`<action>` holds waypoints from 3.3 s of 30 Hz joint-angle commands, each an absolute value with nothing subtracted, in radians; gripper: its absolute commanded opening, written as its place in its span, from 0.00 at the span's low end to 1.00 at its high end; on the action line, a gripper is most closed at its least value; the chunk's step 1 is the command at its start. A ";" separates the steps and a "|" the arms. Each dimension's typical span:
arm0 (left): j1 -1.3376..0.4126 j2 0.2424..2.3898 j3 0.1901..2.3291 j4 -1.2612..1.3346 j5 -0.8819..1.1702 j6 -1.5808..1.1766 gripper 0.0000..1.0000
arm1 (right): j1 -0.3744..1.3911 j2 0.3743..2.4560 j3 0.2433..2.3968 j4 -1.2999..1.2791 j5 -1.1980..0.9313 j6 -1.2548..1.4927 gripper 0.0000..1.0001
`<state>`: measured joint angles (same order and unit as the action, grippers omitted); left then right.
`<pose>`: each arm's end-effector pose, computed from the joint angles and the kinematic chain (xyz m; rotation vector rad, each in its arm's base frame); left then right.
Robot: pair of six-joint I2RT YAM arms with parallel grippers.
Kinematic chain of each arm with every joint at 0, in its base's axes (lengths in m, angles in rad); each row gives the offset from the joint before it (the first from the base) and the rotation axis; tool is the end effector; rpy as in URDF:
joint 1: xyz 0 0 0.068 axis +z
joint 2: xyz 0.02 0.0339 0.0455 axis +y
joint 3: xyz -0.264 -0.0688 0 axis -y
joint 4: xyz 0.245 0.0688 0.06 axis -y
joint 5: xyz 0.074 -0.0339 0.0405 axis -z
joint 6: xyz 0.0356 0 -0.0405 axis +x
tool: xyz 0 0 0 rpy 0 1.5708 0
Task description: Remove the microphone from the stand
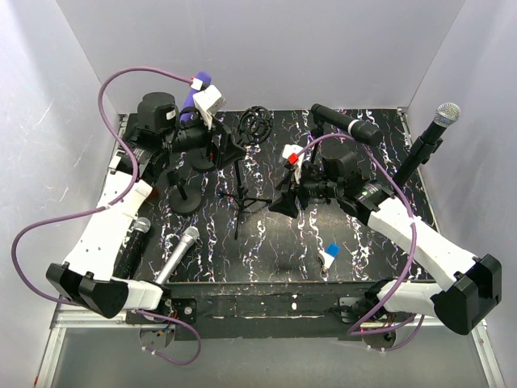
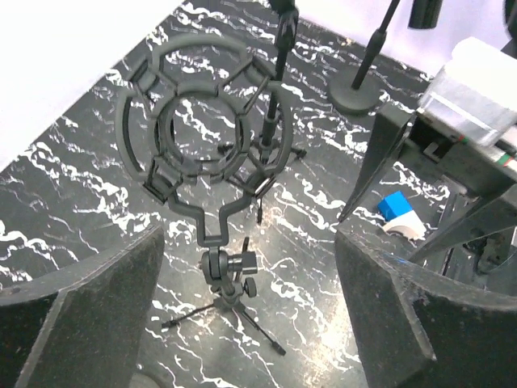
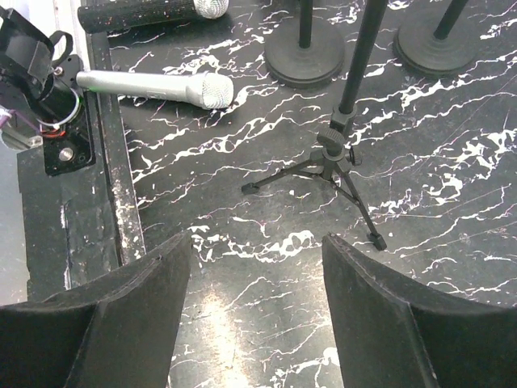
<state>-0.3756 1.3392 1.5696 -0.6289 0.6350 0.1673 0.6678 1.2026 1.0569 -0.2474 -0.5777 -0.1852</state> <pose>0.2517 -0.1219 0.4450 0.9173 1.7353 -0.7591 0.2015 0.1837 0.3438 -1.1661 1.6250 0.8792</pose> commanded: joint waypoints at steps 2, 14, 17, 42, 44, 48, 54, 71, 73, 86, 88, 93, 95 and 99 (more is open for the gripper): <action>-0.377 1.361 1.632 -0.635 0.680 0.155 0.74 | 0.667 1.172 1.098 -0.238 -0.566 -0.160 0.73; -0.380 1.397 1.526 -0.641 0.631 0.216 0.33 | 0.667 1.147 1.037 -0.202 -0.534 -0.161 0.74; -0.385 1.382 1.480 -0.641 0.606 0.235 0.26 | 0.667 1.146 1.022 -0.202 -0.534 -0.161 0.74; -0.457 1.538 1.368 -0.608 0.514 0.310 0.61 | 0.664 1.135 0.999 -0.222 -0.506 -0.178 0.74; -0.459 1.555 1.371 -0.598 0.506 0.308 0.53 | 0.663 1.129 0.996 -0.225 -0.506 -0.178 0.74; -0.460 1.583 1.385 -0.572 0.489 0.305 0.30 | 0.655 1.120 0.988 -0.230 -0.505 -0.179 0.74; -0.460 1.664 1.439 -0.476 0.450 0.288 0.03 | 0.641 1.108 0.977 -0.222 -0.500 -0.181 0.74; -0.459 2.103 1.909 -0.166 0.342 0.282 0.00 | 0.609 1.022 0.930 -0.287 -0.474 -0.212 0.74; -0.459 2.141 1.943 -0.144 0.325 0.288 0.00 | 0.609 1.009 0.920 -0.291 -0.466 -0.215 0.74; -0.456 2.166 1.911 0.185 0.241 0.153 0.00 | 0.609 1.003 0.925 -0.336 -0.448 -0.225 0.74; -0.456 2.166 1.904 0.218 0.242 0.135 0.00 | 0.609 1.008 0.933 -0.356 -0.440 -0.238 0.74; -0.454 2.168 1.865 0.311 0.229 0.077 0.00 | 0.609 1.028 0.953 -0.379 -0.430 -0.259 0.74; -0.456 2.177 1.884 0.342 0.218 0.057 0.00 | 0.607 1.041 0.962 -0.382 -0.425 -0.267 0.74; -0.457 2.224 1.974 0.367 0.181 0.038 0.00 | 0.607 1.074 0.994 -0.402 -0.422 -0.284 0.74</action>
<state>-0.4603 2.1963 1.8843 0.2573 0.2337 0.0837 0.6144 1.0519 0.9226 -0.3901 -0.4309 -0.2516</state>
